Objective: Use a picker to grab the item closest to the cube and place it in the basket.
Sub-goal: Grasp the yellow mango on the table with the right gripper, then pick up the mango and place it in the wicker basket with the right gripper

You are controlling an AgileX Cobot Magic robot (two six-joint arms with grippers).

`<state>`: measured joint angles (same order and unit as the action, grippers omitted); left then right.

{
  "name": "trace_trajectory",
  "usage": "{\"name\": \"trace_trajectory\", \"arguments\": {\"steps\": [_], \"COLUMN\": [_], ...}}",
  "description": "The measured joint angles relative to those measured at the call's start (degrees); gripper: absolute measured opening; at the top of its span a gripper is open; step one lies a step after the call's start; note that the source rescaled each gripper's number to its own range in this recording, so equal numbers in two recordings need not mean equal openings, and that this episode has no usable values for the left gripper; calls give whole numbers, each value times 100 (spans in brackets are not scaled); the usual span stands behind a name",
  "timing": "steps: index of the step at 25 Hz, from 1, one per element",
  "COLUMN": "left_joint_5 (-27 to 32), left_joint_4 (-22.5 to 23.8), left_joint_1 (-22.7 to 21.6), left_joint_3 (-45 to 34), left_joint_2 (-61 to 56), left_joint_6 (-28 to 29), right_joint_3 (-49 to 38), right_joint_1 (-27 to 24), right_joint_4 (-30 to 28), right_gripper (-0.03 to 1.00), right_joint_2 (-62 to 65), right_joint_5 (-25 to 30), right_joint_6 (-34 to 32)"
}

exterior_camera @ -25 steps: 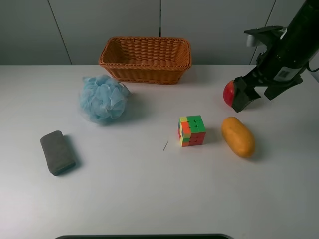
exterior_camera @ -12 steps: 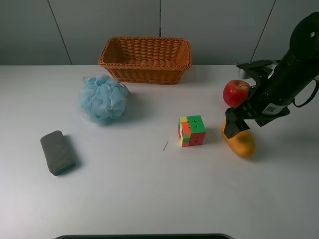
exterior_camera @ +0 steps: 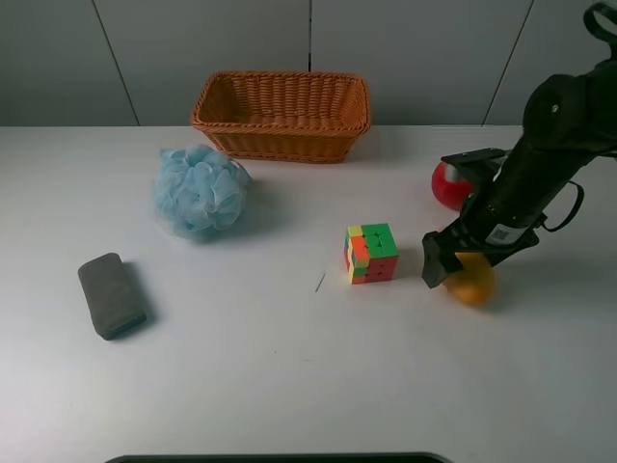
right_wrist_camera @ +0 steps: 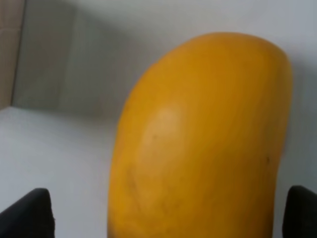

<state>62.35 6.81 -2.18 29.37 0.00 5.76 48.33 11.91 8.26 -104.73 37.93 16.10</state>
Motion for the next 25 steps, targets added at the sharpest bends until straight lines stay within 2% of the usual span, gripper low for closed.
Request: {"name": "trace_trajectory", "arguments": {"steps": [1,2,3,4,5,12,15,20,25], "left_joint_5": [0,0,0,0,0,0,0,0,0], "left_joint_4": [0,0,0,0,0,0,0,0,0], "left_joint_1": [0,0,0,0,0,0,0,0,0], "left_joint_3": [0,0,0,0,0,0,0,0,0], "left_joint_2": [0,0,0,0,0,0,0,0,0], "left_joint_6": [0,0,0,0,0,0,0,0,0], "right_joint_3": [0,0,0,0,0,0,152,910,1898], "right_joint_1": [0,0,0,0,0,0,0,0,0], "right_joint_4": [0,0,0,0,0,0,0,34,615], "right_gripper": [82,62,37,0,6,6,6,6,6], "right_joint_2": [-8,-23,-36,-46,-45,-45,50,949,1736], "right_joint_5": [-11,-9,-9,-12,-23,2,253,622,411], "right_joint_6": [0,0,0,0,0,0,-36,-435,-408]}}
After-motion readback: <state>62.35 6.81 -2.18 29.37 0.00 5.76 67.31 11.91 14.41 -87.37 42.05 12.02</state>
